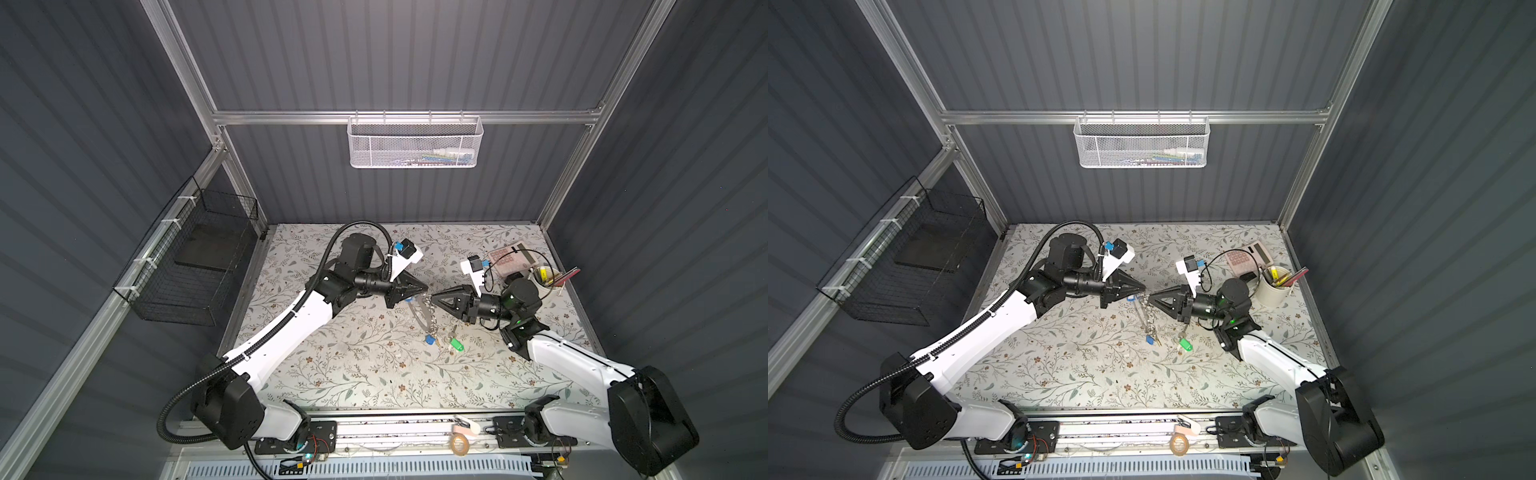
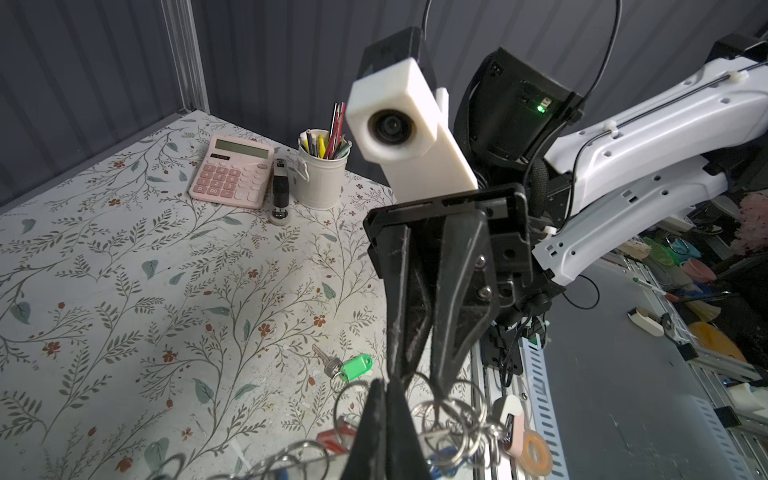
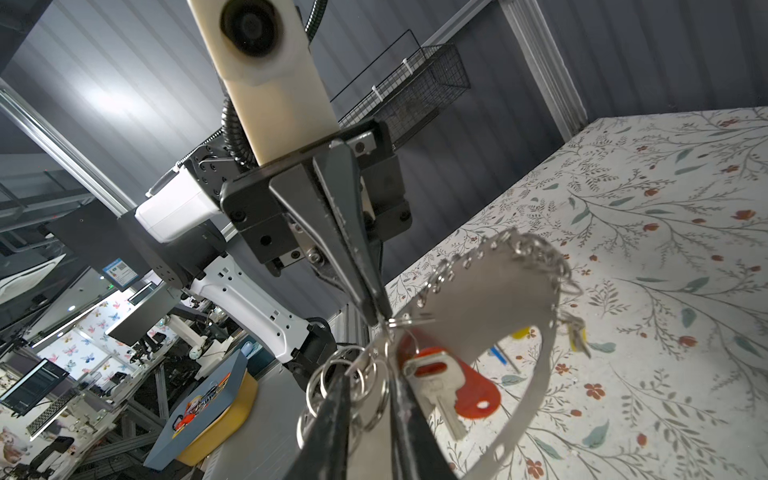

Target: Put the keys on the keyring

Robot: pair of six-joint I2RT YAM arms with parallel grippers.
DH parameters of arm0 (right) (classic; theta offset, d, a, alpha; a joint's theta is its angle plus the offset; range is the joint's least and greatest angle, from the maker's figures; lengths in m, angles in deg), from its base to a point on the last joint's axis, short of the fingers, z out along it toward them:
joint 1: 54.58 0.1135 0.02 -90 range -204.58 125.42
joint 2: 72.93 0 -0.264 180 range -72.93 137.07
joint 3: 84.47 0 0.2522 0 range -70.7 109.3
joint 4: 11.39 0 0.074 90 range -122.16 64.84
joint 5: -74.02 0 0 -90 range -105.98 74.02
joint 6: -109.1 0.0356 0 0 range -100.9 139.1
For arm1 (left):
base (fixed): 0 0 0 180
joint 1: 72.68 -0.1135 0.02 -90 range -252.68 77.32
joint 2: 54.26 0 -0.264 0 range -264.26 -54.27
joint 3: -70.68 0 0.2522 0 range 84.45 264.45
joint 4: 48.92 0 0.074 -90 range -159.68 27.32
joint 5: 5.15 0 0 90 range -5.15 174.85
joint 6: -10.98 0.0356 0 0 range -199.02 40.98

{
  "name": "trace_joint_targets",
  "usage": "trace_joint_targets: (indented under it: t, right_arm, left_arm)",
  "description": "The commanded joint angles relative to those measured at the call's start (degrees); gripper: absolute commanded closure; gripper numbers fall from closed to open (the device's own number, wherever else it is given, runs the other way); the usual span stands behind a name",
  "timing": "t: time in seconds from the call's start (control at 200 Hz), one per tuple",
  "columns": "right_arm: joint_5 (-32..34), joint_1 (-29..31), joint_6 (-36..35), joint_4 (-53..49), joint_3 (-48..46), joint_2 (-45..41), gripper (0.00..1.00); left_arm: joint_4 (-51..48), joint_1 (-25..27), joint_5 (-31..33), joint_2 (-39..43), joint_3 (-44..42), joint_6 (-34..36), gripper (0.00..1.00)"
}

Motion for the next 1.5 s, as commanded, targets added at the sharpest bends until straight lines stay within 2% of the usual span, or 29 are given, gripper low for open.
trace_joint_targets:
  t: [0.0, 0.31, 0.585, 1.031, 1.131, 1.366, 1.496]
  right_arm:
    - [-0.8, 0.6, -2.0, -0.7, 2.1, 0.5, 0.79]
    - [-0.4, 1.1, -3.1, -1.9, 3.2, 1.8, 0.76]
    - [0.8, 1.3, -3.9, -3.4, 3.7, 2.2, 0.85]
    - [2.3, 1.4, -4.5, -4.6, 3.8, 2.4, 0.92]
    - [2.6, 1.4, -4.6, -4.7, 3.7, 2.6, 0.92]
    - [2.8, 1.4, -5.3, -5.8, 3.9, 2.7, 0.81]
    - [3.3, 1.5, -6.1, -7.1, 4.1, 2.9, 0.80]
  left_arm:
    - [4.0, 0.6, -0.3, -0.3, 1.1, -1.7, 1.00]
    - [4.5, 1.1, -0.7, -0.8, 0.7, -2.1, 1.00]
    - [5.5, 1.7, -1.9, -0.3, -0.3, -2.9, 1.00]
    - [6.4, 2.9, -3.3, -1.0, -1.4, -3.3, 1.00]
    - [6.2, 3.1, -3.4, -0.7, -1.9, -3.2, 1.00]
    - [6.2, 3.2, -3.1, -0.1, -2.4, -3.0, 1.00]
    - [6.4, 3.2, -3.4, -0.1, -2.5, -3.1, 1.00]
